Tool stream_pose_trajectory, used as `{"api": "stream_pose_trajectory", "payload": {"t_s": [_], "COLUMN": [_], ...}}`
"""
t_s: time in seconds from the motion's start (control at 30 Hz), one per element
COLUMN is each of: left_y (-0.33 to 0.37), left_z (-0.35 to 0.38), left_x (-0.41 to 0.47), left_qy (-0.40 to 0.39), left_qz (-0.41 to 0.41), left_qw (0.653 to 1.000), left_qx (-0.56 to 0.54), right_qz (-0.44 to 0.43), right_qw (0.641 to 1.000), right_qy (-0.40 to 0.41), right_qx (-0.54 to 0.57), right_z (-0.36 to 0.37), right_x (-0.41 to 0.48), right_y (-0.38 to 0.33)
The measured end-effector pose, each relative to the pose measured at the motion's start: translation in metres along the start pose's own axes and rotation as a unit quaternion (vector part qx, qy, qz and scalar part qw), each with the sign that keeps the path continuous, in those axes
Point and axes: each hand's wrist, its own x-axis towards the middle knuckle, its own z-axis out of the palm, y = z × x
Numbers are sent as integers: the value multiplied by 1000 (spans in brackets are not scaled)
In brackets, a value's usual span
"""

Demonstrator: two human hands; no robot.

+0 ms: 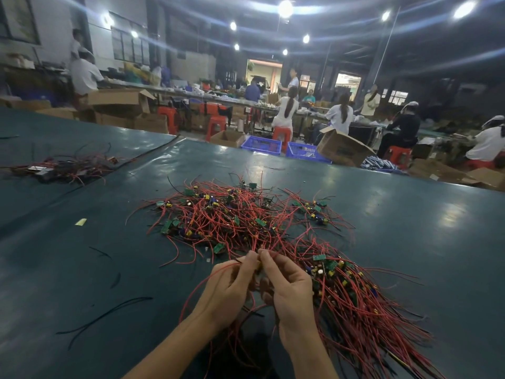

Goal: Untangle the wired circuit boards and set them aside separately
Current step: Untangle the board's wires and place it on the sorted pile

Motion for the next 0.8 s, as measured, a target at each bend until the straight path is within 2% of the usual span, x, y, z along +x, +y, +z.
{"api": "stream_pose_trajectory", "payload": {"t_s": [0.1,0.23,0.33,0.47,0.57,0.8], "left_y": [3,5,9,12,15,13], "left_z": [-3,-1,0,-4,-1,-1], "left_x": [3,2,2,5,5,9], "left_qy": [55,50,41,14,-7,39], "left_qz": [-6,-11,-19,-46,-47,-66], "left_qw": [998,998,998,994,991,987], "left_qx": [-3,-22,-54,-97,-124,-144], "right_qz": [7,20,36,56,64,91], "right_qw": [999,997,998,998,997,995], "right_qy": [21,52,34,-29,-40,-51], "right_qx": [-31,-53,-50,-24,-25,0], "right_z": [1,-3,-3,-4,-4,-3], "right_x": [0,4,3,-1,-1,1], "right_y": [2,4,2,0,1,0]}}
